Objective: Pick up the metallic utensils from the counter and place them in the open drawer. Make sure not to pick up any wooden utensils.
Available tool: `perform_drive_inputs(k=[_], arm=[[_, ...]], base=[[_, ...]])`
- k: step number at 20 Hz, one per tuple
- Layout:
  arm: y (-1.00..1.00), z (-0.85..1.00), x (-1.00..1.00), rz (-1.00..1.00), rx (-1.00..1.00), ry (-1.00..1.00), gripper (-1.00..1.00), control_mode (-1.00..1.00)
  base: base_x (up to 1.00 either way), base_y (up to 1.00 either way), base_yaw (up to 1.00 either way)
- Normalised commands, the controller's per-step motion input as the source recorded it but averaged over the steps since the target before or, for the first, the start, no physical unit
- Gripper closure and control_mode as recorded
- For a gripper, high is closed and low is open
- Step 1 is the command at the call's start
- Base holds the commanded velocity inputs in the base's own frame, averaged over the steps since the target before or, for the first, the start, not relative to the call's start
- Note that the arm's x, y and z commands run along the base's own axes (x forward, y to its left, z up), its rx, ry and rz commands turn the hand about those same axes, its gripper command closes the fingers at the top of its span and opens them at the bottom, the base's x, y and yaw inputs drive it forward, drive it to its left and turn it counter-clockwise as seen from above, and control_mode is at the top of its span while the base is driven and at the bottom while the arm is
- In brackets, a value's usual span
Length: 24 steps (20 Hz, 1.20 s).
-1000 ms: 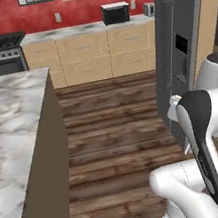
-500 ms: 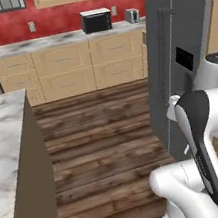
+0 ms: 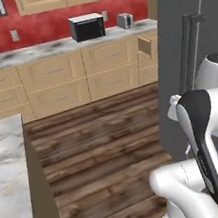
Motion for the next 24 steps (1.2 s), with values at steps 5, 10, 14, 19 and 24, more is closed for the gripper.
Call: perform_drive_inputs(k=[5, 10, 14, 19, 24], arm=[[0.00, 0.00, 0.00, 0.00, 0.00, 0.00, 1.00, 1.00], [0.00, 0.00, 0.00, 0.00, 0.00, 0.00, 1.00, 1.00], [0.00, 0.00, 0.00, 0.00, 0.00, 0.00, 1.00, 1.00], [0.00, 0.00, 0.00, 0.00, 0.00, 0.00, 1.00, 1.00], [0.00, 0.00, 0.00, 0.00, 0.00, 0.00, 1.00, 1.00]], base=[[1.00, 0.73, -0.14], [1.00, 0.07, -0.09], [1.00, -0.21, -0.06], [1.00, -0.22, -0.08], [1.00, -0.16, -0.12]])
